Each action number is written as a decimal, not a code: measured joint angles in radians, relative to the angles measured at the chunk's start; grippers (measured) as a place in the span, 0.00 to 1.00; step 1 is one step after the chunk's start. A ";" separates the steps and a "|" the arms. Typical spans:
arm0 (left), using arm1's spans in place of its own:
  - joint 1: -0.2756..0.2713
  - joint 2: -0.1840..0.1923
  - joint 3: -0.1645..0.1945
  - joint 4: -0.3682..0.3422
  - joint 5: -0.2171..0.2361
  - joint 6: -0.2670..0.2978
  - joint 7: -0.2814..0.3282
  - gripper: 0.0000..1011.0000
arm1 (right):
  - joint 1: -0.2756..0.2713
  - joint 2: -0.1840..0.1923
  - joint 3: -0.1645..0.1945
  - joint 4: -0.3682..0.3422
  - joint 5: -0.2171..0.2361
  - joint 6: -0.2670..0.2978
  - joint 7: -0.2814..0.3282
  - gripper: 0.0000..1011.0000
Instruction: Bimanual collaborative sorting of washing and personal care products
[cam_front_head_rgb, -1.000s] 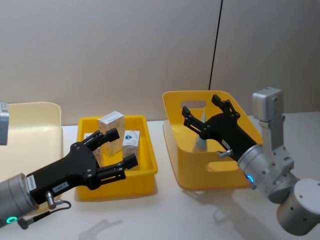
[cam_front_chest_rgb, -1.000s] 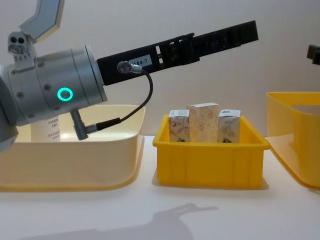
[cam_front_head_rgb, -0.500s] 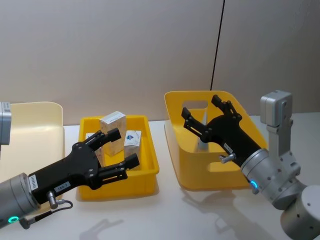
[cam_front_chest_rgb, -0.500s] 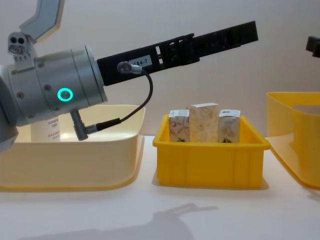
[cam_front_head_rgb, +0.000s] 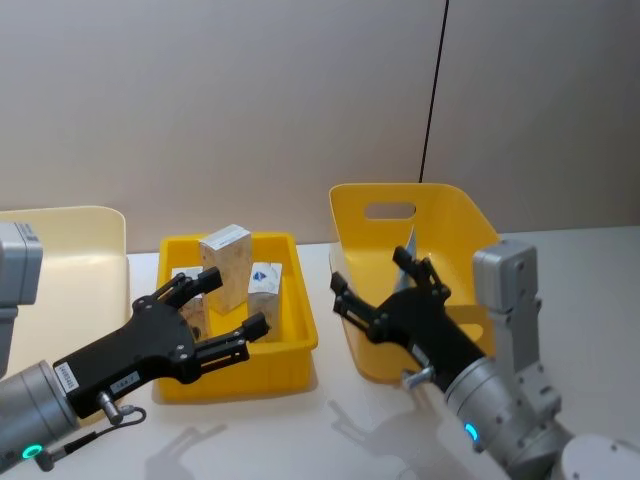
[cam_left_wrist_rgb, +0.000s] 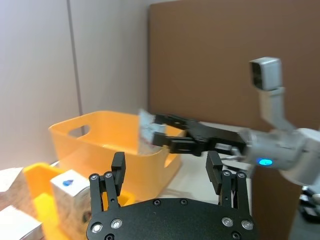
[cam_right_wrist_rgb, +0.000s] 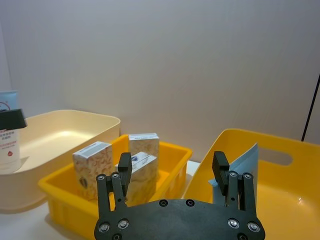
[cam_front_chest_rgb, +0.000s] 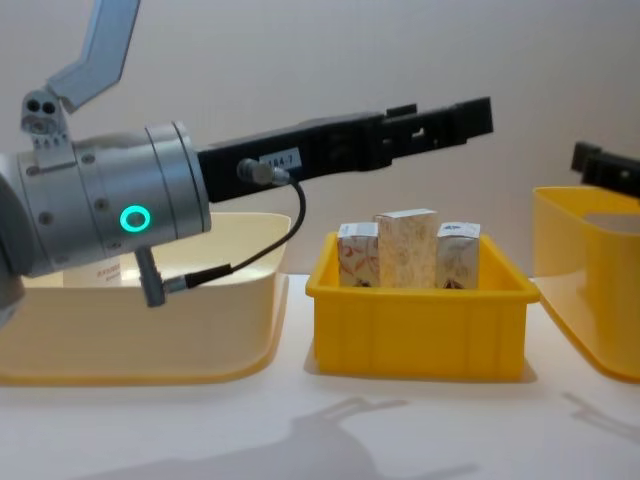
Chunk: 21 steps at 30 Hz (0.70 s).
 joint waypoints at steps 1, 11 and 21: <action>0.002 0.001 0.000 -0.002 0.005 0.000 0.008 0.99 | -0.007 -0.003 -0.004 -0.004 -0.003 0.002 -0.007 0.99; 0.040 0.011 -0.005 -0.031 0.082 -0.006 0.141 0.99 | -0.067 -0.023 -0.044 -0.025 -0.027 0.038 -0.064 0.99; 0.078 0.020 -0.008 -0.059 0.155 -0.011 0.270 0.99 | -0.067 -0.024 -0.044 -0.027 -0.029 0.038 -0.066 0.99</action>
